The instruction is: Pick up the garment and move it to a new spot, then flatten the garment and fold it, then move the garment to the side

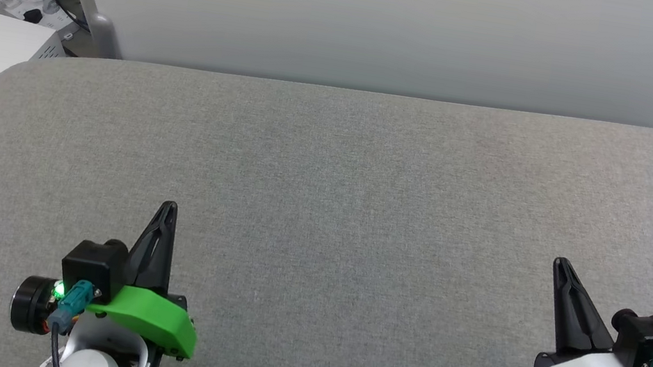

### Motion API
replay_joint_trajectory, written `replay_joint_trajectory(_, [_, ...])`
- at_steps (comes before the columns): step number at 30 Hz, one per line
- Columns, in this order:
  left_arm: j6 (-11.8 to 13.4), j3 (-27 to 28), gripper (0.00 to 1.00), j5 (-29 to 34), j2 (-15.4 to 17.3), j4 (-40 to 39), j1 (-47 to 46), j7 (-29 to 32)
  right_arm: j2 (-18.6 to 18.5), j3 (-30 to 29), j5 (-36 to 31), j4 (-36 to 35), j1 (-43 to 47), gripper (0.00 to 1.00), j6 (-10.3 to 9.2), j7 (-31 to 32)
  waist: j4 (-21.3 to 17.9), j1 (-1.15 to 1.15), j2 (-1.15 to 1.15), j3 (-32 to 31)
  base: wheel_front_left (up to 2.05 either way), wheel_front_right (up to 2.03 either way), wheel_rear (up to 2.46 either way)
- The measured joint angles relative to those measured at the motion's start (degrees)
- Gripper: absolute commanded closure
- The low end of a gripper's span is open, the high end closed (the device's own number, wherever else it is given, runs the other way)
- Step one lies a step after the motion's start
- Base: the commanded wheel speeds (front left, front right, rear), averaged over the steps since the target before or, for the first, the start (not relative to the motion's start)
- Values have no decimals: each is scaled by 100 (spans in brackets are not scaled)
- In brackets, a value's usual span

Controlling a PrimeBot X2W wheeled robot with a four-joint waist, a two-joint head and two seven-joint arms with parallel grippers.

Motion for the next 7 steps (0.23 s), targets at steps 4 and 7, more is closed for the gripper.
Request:
replay_joint_trajectory(4, [20,5,100,52,0,-20,5,49,18,-7,-54,-10,16,100,0,44,2,0,0,-11,0,0,0])
replay_joint_trajectory(7, [35,12,100,84,-1,-29,14,92,35,-14,-86,-19,18,100,0,87,3,0,0,-19,0,0,0])
